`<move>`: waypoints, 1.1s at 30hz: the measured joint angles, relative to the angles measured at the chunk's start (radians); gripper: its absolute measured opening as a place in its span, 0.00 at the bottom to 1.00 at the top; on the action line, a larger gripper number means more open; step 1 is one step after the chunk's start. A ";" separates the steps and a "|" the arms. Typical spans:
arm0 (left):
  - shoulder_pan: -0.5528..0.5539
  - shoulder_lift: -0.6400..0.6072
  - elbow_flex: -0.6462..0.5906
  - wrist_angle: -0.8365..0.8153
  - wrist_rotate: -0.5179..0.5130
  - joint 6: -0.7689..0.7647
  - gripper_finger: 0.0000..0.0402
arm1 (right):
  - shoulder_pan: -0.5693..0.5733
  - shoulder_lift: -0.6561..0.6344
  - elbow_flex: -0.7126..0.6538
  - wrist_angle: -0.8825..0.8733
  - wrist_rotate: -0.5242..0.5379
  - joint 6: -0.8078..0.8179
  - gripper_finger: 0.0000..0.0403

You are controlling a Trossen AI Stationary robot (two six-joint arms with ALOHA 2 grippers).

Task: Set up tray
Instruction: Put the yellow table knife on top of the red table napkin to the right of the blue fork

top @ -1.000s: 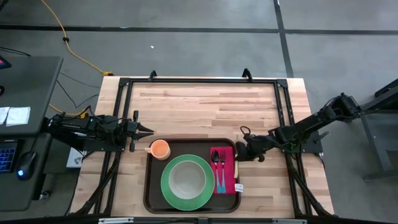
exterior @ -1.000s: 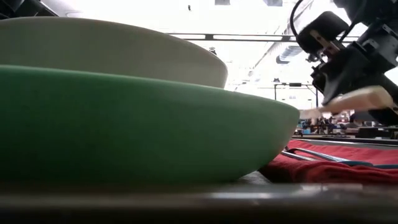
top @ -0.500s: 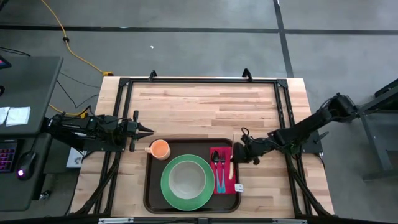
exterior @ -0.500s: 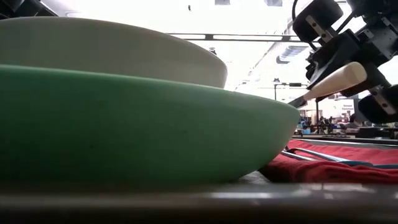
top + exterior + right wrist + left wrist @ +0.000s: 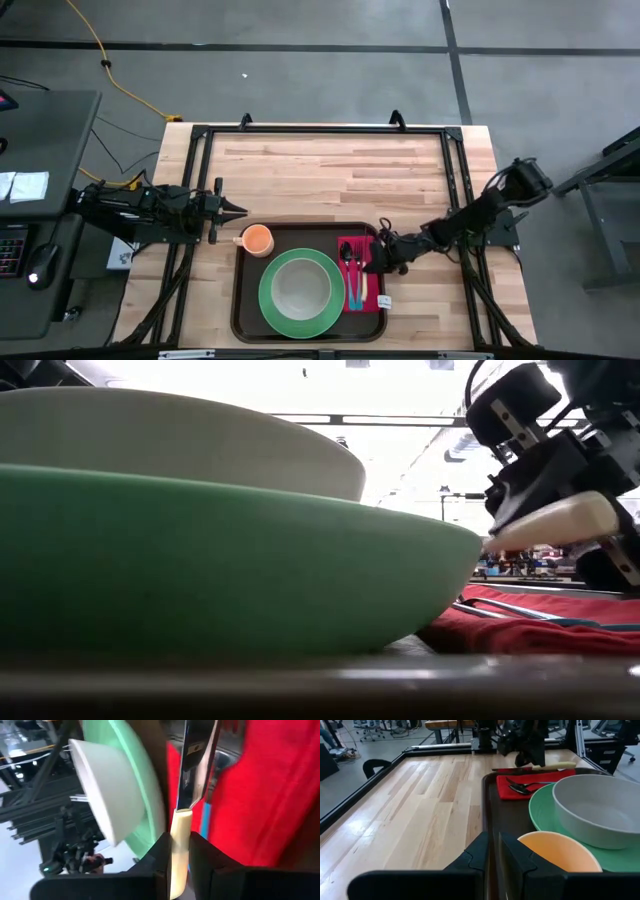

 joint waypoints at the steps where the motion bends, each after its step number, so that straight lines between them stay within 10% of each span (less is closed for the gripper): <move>1: 0.000 0.000 0.000 0.000 0.001 0.000 0.18 | 0.005 0.008 0.000 -0.001 0.001 0.004 0.07; 33: 0.000 0.000 0.000 0.003 0.003 -0.020 0.18 | 0.028 0.103 0.021 -0.047 -0.038 0.004 0.07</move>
